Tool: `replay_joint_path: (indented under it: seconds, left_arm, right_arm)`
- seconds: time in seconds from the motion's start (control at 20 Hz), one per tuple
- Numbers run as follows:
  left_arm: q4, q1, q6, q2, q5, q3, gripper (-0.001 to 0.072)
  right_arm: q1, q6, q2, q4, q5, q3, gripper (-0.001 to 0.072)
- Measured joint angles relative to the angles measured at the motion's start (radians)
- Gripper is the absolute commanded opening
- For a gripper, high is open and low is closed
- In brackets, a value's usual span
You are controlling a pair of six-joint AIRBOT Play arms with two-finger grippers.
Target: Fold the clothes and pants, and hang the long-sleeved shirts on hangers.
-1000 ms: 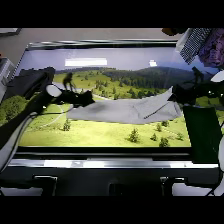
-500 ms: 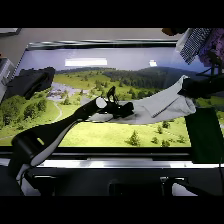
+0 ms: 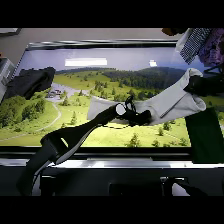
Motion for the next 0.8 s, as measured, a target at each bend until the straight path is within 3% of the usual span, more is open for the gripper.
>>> replay_joint_path:
  seconds: [0.25,0.4,0.65,0.8]
  left_arm:
    - [0.005,-0.01,-0.025,-0.021,-0.022,0.044,0.0016]
    - [0.088,0.037,-0.019,0.03,-0.141,0.052,0.0016]
    - [0.506,0.188,-0.044,0.249,-0.48,0.056,0.0018]
    - [0.716,0.314,-0.007,0.417,-0.64,0.057,0.0019]
  right_arm:
    - [0.0,-0.02,0.03,0.0,0.001,0.0,0.0037]
    - [0.004,-0.034,0.034,0.014,-0.004,0.0,0.0037]
    - [0.128,-0.01,0.025,0.014,-0.043,0.0,0.0037]
    - [0.256,0.054,-0.002,-0.017,-0.089,0.0,0.0037]
